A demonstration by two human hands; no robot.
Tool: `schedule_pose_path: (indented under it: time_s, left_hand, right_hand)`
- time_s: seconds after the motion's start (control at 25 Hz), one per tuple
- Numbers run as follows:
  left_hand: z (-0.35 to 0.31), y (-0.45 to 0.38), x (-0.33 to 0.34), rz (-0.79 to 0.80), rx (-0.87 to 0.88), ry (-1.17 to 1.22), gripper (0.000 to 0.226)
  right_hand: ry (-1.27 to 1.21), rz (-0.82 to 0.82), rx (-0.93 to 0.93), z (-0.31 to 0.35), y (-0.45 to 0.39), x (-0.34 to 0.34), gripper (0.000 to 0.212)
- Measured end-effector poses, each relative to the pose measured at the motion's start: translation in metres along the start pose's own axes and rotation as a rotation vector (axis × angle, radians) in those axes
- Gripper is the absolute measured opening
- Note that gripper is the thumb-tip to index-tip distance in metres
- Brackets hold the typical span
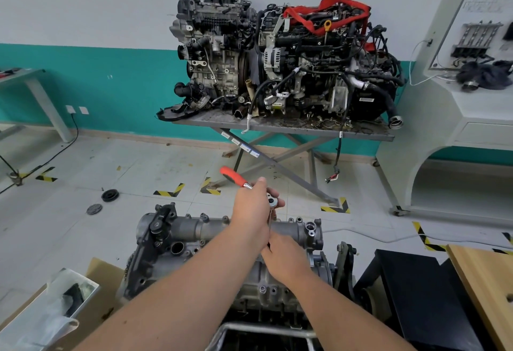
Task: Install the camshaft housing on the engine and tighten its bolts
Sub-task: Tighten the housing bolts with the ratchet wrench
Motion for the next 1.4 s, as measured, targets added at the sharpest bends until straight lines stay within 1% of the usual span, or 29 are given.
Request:
schedule_pose_path:
  time_s: [0.08, 0.16, 0.24, 0.32, 0.4, 0.56, 0.64, 0.72, 0.84, 0.92, 0.96, 1.04, 1.12, 1.24, 1.32, 1.4]
  left_hand:
    - [0.002, 0.003, -0.001, -0.09, 0.026, 0.082, 0.029]
    - [0.002, 0.007, -0.002, -0.111, 0.035, 0.121, 0.034]
    - [0.002, 0.007, -0.002, -0.056, 0.028, 0.051, 0.028]
    - [-0.002, 0.007, 0.001, 0.048, 0.004, -0.087, 0.017]
    - [-0.006, 0.008, 0.003, 0.12, -0.028, -0.163, 0.011]
    - [-0.008, 0.008, 0.002, 0.149, -0.036, -0.185, 0.012]
    - [-0.007, 0.007, -0.001, 0.106, -0.023, -0.14, 0.014]
    - [-0.005, 0.006, -0.005, 0.006, -0.027, -0.042, 0.015]
    - [-0.004, 0.002, -0.012, -0.145, -0.05, 0.074, 0.031]
    - [-0.005, 0.0, -0.014, -0.167, -0.04, 0.07, 0.031]
    - [-0.006, 0.0, -0.013, -0.143, -0.031, 0.043, 0.028]
    - [-0.007, 0.001, -0.007, -0.025, -0.018, -0.082, 0.019]
    - [-0.008, 0.004, -0.001, 0.076, -0.011, -0.201, 0.014]
    - [-0.008, 0.004, 0.0, 0.107, -0.011, -0.222, 0.012]
    - [-0.007, 0.003, -0.001, 0.123, -0.009, -0.213, 0.015]
    - [-0.006, 0.004, -0.002, 0.177, -0.008, -0.207, 0.019]
  right_hand:
    - [-0.012, 0.01, 0.018, -0.001, 0.002, -0.001, 0.022]
    - [-0.014, 0.019, 0.023, 0.0, 0.003, -0.001, 0.023]
    - [-0.001, 0.015, 0.004, 0.001, 0.002, -0.001, 0.021]
    - [0.008, 0.0, -0.003, 0.001, 0.001, -0.002, 0.021]
    - [0.008, -0.008, 0.005, 0.0, 0.001, -0.002, 0.022]
    - [0.012, -0.01, 0.017, -0.001, 0.001, -0.001, 0.023]
    - [0.018, -0.008, 0.008, 0.001, 0.001, -0.001, 0.022]
    - [0.032, -0.009, -0.005, 0.001, 0.002, 0.0, 0.021]
    - [0.047, -0.013, -0.019, 0.003, 0.003, 0.0, 0.023]
    - [0.034, -0.012, -0.024, 0.003, 0.003, 0.0, 0.023]
    - [0.025, -0.012, -0.022, 0.003, 0.002, 0.0, 0.023]
    - [0.006, -0.008, -0.005, 0.002, 0.002, 0.0, 0.021]
    - [-0.007, 0.001, 0.013, 0.0, 0.001, 0.001, 0.021]
    - [-0.011, -0.001, 0.019, 0.0, 0.002, 0.001, 0.022]
    - [-0.016, -0.006, 0.017, -0.001, 0.002, 0.001, 0.022]
    - [-0.017, -0.006, 0.017, -0.001, 0.001, 0.002, 0.022]
Point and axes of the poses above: each hand's wrist, its own y-axis away from the middle knuckle, its own x-axis out of the palm, z = x × y, the point moved 4 cm from there along -y, towards the middle knuckle, and after that the axes turned 5 degrees about y, right-handed, at the moved point
